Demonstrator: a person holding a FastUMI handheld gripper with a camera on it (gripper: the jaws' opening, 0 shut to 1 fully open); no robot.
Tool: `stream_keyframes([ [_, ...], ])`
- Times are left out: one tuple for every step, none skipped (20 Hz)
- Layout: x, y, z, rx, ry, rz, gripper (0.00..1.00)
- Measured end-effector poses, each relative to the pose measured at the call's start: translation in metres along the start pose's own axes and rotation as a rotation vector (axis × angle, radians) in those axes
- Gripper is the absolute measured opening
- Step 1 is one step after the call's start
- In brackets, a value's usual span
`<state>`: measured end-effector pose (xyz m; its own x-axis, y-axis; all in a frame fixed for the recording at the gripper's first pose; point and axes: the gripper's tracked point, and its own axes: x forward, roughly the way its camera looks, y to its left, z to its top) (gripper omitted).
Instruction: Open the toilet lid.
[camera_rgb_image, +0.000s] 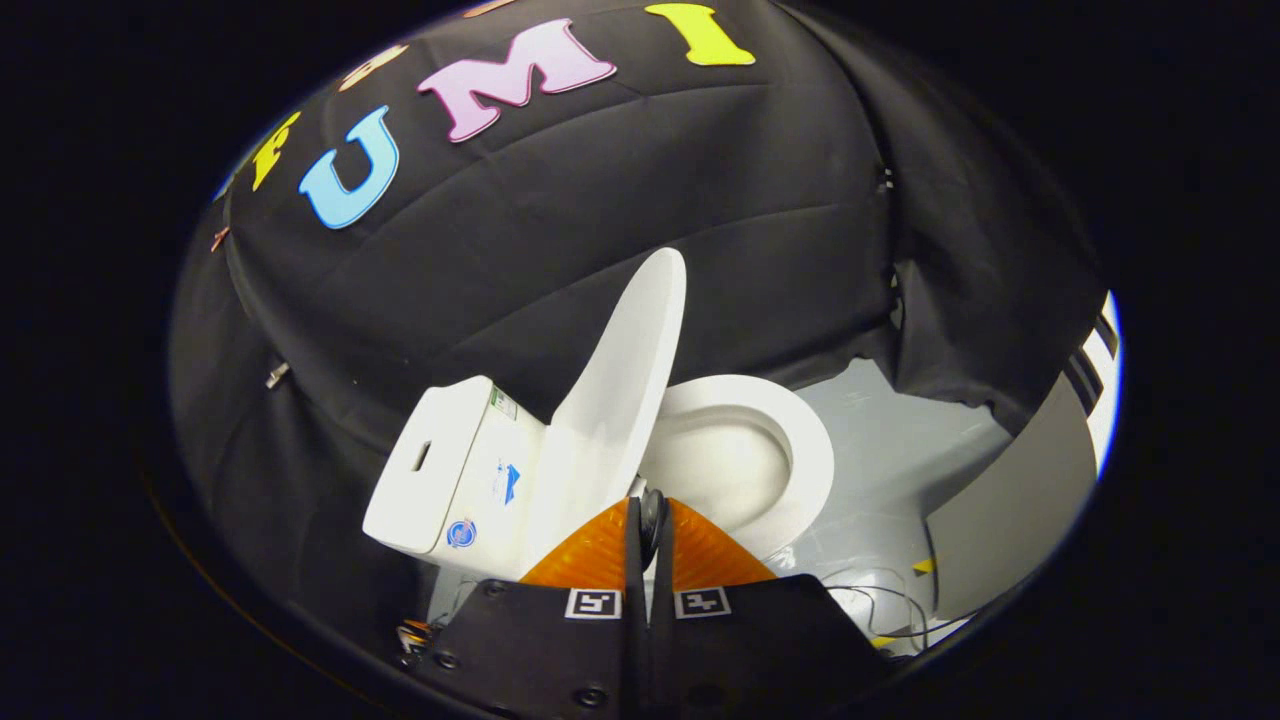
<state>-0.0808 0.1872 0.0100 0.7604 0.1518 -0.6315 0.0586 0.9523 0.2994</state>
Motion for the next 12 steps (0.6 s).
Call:
stream_keyframes([
  [-0.001,0.002,0.002,-0.003,-0.004,-0.022,0.05],
  [-0.002,0.008,0.004,-0.009,-0.019,-0.025,0.05],
  [-0.002,0.013,0.006,-0.015,-0.029,-0.022,0.05],
  [-0.003,0.019,0.007,-0.028,-0.042,-0.019,0.05],
  [-0.004,0.021,0.007,-0.045,-0.048,-0.024,0.05],
  [-0.004,0.024,0.009,-0.058,-0.053,-0.028,0.05],
  [-0.006,0.028,0.01,-0.062,-0.052,-0.028,0.05],
  [-0.008,0.033,0.01,-0.065,-0.052,-0.022,0.05],
  [-0.01,0.038,0.011,-0.069,-0.05,-0.019,0.05],
  [-0.011,0.043,0.011,-0.078,-0.047,-0.018,0.05],
  [-0.011,0.047,0.013,-0.092,-0.048,-0.018,0.05],
  [-0.012,0.051,0.013,-0.095,-0.048,-0.017,0.05],
])
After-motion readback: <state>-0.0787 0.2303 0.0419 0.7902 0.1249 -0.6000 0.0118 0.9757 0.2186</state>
